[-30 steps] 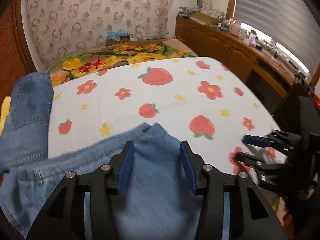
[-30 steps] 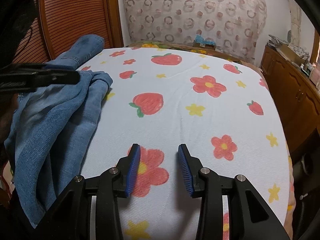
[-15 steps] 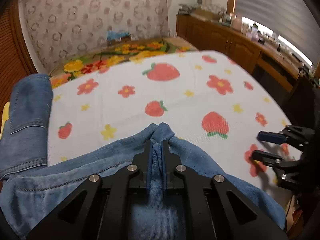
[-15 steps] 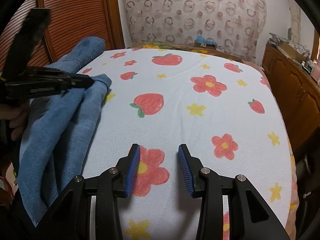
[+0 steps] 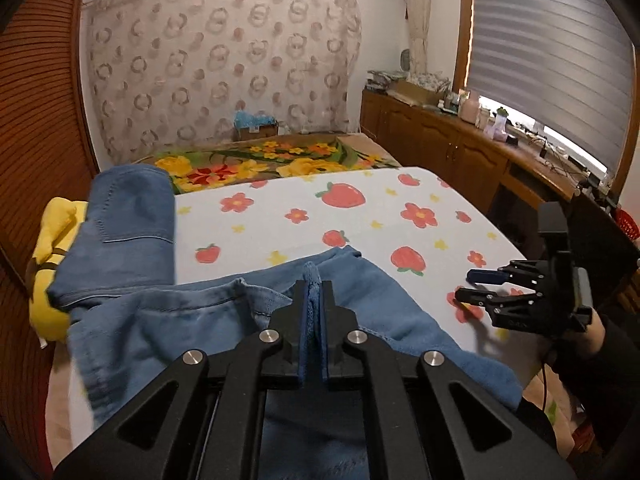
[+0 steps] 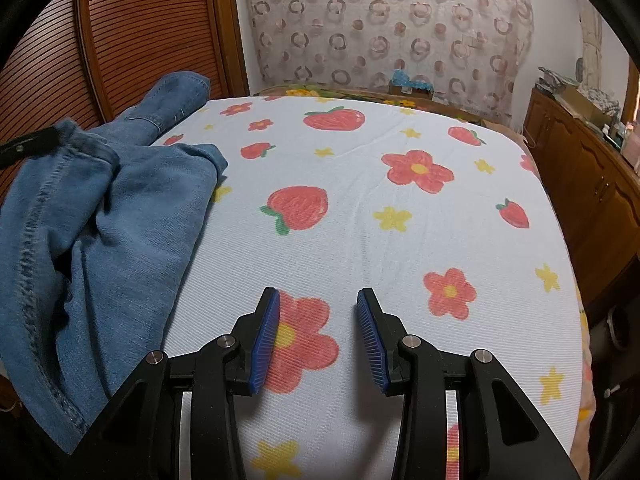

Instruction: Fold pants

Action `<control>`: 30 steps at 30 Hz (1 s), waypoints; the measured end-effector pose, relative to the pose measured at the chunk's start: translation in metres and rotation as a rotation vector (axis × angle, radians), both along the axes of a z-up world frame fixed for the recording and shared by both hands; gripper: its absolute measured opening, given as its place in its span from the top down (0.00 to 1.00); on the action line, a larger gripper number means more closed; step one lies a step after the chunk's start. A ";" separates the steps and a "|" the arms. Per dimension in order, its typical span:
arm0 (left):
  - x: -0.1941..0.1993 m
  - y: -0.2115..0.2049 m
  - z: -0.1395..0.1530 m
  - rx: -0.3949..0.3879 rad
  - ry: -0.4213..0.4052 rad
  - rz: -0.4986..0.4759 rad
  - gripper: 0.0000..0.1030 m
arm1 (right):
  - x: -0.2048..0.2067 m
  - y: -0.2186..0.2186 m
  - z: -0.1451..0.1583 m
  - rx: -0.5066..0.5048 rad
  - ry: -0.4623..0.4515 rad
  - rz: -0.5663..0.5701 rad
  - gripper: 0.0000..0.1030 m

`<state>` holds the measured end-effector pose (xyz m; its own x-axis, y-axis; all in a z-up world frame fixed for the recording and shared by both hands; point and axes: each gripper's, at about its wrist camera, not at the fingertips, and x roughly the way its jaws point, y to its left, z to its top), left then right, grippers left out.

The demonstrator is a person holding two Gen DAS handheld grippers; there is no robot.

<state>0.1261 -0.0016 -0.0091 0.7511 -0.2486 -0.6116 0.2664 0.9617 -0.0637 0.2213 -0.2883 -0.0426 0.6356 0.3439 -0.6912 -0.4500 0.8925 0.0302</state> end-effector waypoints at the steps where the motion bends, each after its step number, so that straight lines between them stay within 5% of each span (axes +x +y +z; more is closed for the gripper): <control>1: -0.006 0.006 0.003 -0.006 -0.007 0.008 0.94 | 0.000 0.000 0.000 -0.001 0.000 0.000 0.59; 12: -0.089 0.082 -0.017 -0.052 0.031 0.155 0.94 | -0.002 0.003 0.000 -0.026 -0.007 0.003 0.58; 24: -0.109 0.107 -0.047 -0.066 0.111 0.193 0.94 | -0.001 0.007 0.008 -0.033 0.005 0.022 0.57; 28: -0.105 0.110 -0.049 -0.075 0.117 0.193 0.77 | -0.007 0.020 0.034 0.014 -0.031 0.058 0.57; 30: -0.103 0.113 -0.050 -0.082 0.117 0.193 0.76 | -0.010 0.033 0.047 0.024 -0.047 0.091 0.57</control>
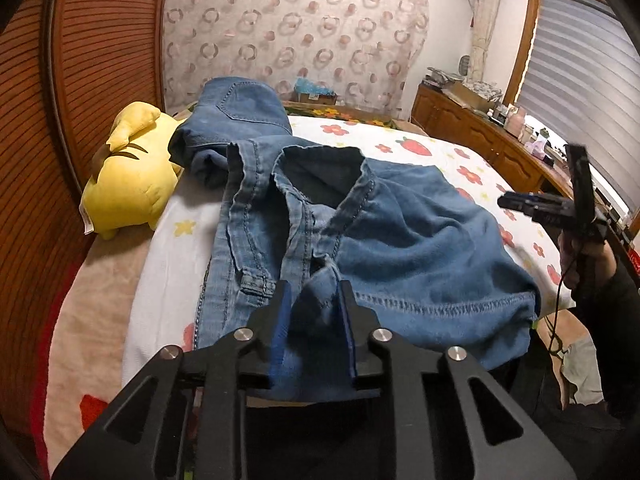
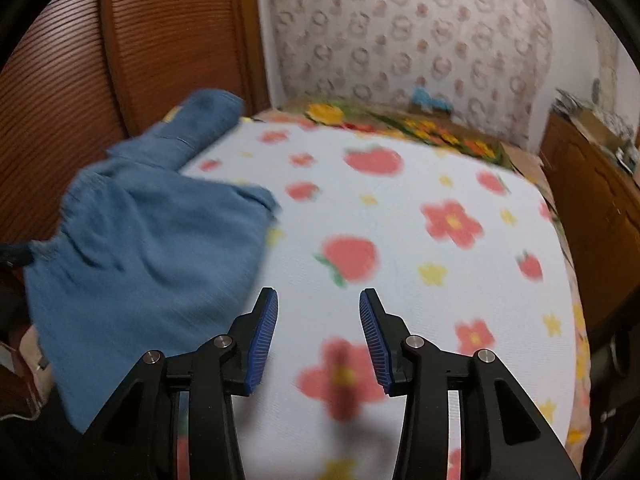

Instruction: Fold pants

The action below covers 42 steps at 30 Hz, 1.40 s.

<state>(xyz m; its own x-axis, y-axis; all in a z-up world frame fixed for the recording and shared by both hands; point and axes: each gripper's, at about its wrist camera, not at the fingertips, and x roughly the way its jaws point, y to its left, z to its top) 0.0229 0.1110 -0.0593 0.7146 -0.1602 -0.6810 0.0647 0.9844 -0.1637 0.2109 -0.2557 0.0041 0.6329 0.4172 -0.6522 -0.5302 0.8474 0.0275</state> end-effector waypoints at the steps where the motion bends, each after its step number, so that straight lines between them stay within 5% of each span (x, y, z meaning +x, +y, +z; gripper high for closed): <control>1: 0.001 0.000 -0.001 -0.001 0.000 0.000 0.76 | -0.002 0.009 0.007 0.006 -0.010 0.020 0.57; 9: 0.010 0.001 -0.011 -0.039 0.031 -0.008 0.75 | 0.003 0.085 0.035 -0.004 -0.034 0.185 0.57; 11: 0.011 0.001 -0.014 -0.051 0.038 -0.014 0.66 | 0.009 0.106 0.036 -0.013 -0.029 0.219 0.57; 12: 0.012 0.001 -0.017 -0.056 0.044 -0.020 0.54 | 0.012 0.117 0.035 -0.017 -0.021 0.236 0.57; 18: 0.009 -0.002 -0.028 -0.040 0.044 -0.016 0.53 | 0.030 0.168 0.023 -0.043 0.048 0.351 0.57; 28: 0.002 -0.003 -0.034 0.001 0.015 -0.043 0.76 | 0.054 0.210 -0.004 -0.099 0.128 0.444 0.57; 29: 0.002 -0.004 -0.034 0.001 0.013 -0.048 0.77 | 0.057 0.207 -0.003 -0.097 0.135 0.447 0.67; 30: -0.001 -0.004 -0.033 -0.002 0.002 -0.053 0.81 | 0.057 0.206 -0.004 -0.089 0.141 0.461 0.89; 31: -0.003 -0.005 -0.031 -0.002 -0.010 -0.058 0.86 | 0.058 0.206 -0.004 -0.078 0.142 0.474 0.96; 38: -0.026 0.006 0.006 -0.021 -0.164 -0.002 0.89 | 0.036 0.182 0.049 0.078 -0.059 0.436 0.98; 42: -0.018 0.017 0.006 0.006 -0.143 0.049 0.89 | 0.034 0.185 0.066 0.112 -0.134 0.385 0.98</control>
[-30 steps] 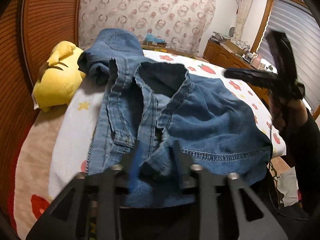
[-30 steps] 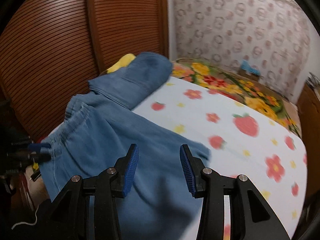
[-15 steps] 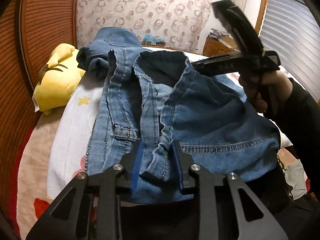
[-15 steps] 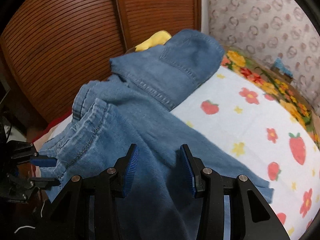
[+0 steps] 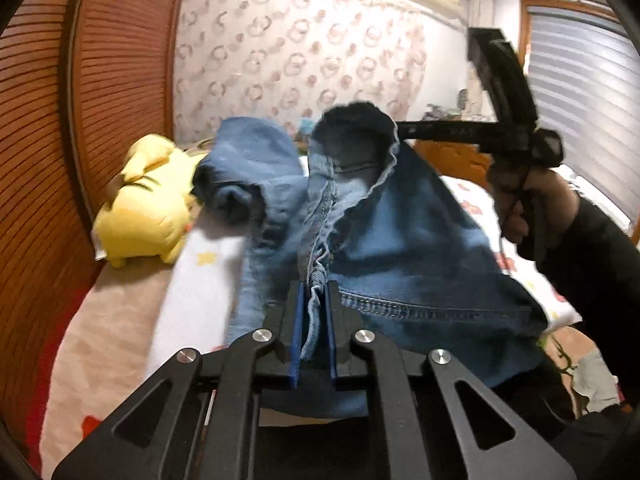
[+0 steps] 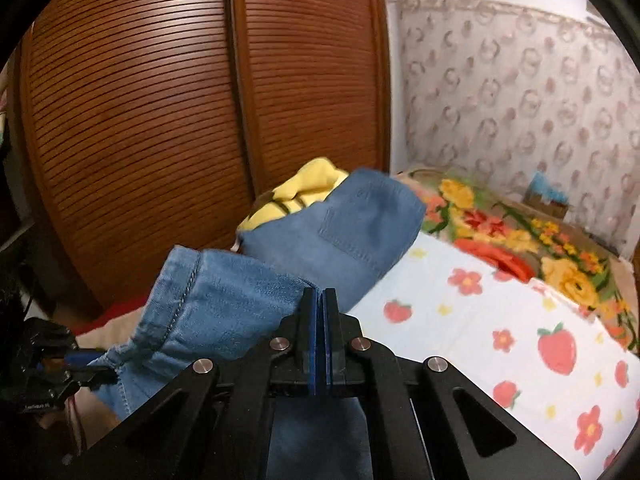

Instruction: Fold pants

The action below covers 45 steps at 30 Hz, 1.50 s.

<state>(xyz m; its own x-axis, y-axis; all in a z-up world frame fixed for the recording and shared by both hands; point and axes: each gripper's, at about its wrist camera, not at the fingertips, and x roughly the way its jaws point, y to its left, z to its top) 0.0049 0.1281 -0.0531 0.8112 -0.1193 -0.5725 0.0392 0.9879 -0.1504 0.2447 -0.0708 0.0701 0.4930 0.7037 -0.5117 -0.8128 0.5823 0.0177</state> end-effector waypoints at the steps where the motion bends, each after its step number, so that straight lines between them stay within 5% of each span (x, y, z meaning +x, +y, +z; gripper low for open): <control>1: 0.004 0.003 -0.004 -0.004 0.023 0.006 0.89 | 0.004 0.008 -0.004 -0.023 0.012 -0.014 0.98; 4: 0.016 0.009 -0.020 -0.011 0.104 0.029 0.87 | 0.013 0.027 -0.022 -0.101 0.055 -0.053 0.97; 6: 0.017 0.012 -0.026 -0.018 0.127 0.030 0.79 | 0.019 0.037 -0.031 -0.139 0.099 -0.063 0.86; 9: 0.014 0.014 -0.025 -0.026 0.117 0.025 0.66 | 0.022 0.032 -0.031 -0.151 0.108 -0.083 0.67; 12: 0.014 0.014 -0.018 -0.030 0.091 0.026 0.60 | 0.017 0.021 -0.025 -0.150 0.103 -0.097 0.65; 16: 0.020 0.010 -0.008 -0.017 0.050 0.021 0.60 | 0.004 -0.010 -0.012 -0.160 0.100 -0.128 0.65; 25: 0.043 -0.010 -0.014 -0.011 0.059 -0.021 0.60 | -0.002 -0.070 -0.033 -0.202 0.148 -0.257 0.65; 35: 0.052 -0.008 -0.037 0.044 0.131 0.023 0.60 | 0.030 -0.054 -0.055 -0.140 0.300 -0.254 0.66; 37: 0.052 -0.006 -0.038 0.052 0.133 0.038 0.60 | 0.034 -0.051 -0.054 -0.126 0.310 -0.245 0.73; 38: 0.052 -0.004 -0.039 0.058 0.135 0.049 0.60 | 0.037 -0.050 -0.054 -0.116 0.313 -0.235 0.92; 43: 0.051 0.003 -0.041 0.035 0.141 0.059 0.60 | 0.024 -0.066 -0.028 0.025 0.182 -0.277 0.93; 45: 0.052 0.001 -0.040 0.042 0.141 0.060 0.60 | 0.018 -0.060 -0.025 -0.010 0.153 -0.291 0.93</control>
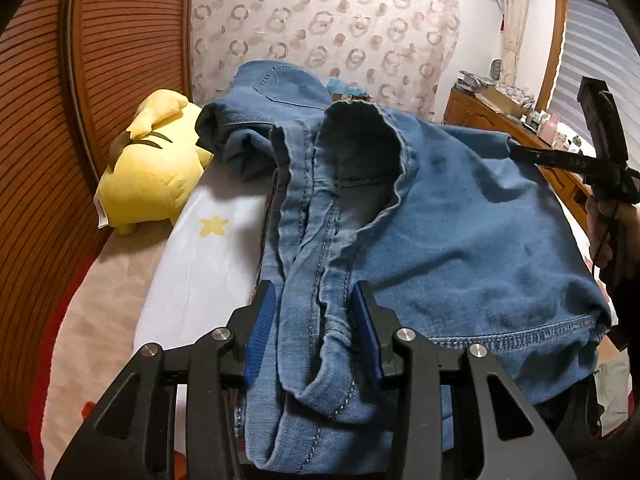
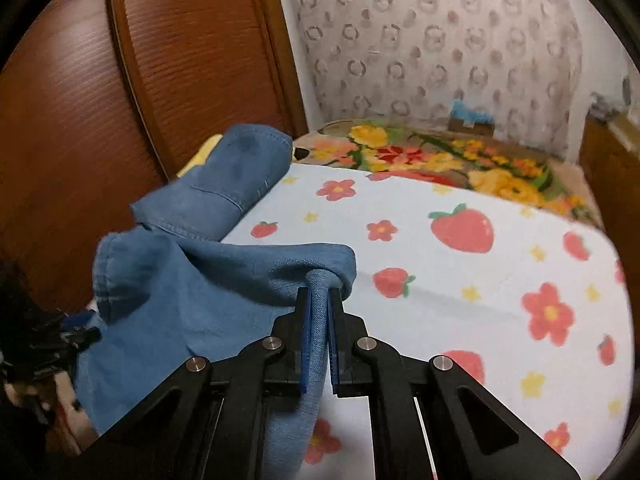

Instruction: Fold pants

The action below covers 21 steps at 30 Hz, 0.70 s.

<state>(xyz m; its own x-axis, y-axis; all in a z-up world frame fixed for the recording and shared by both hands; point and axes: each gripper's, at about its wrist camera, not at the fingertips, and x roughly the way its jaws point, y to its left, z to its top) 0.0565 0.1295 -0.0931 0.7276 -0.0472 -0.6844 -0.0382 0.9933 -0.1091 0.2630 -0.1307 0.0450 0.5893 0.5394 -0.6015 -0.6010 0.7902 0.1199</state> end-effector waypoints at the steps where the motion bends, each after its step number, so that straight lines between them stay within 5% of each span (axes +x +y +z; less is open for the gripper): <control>1: 0.000 -0.001 0.001 0.005 -0.001 0.000 0.60 | -0.001 0.004 -0.001 -0.024 -0.004 -0.005 0.93; 4: -0.001 -0.003 0.006 -0.005 -0.014 -0.009 0.60 | -0.001 0.009 -0.002 -0.048 0.011 -0.015 0.93; 9: 0.001 -0.007 0.014 0.010 -0.026 -0.022 0.60 | -0.008 0.003 0.000 -0.060 0.047 -0.017 0.67; 21: 0.004 -0.025 0.032 0.021 -0.056 -0.064 0.56 | -0.049 -0.021 -0.015 -0.087 0.119 0.026 0.61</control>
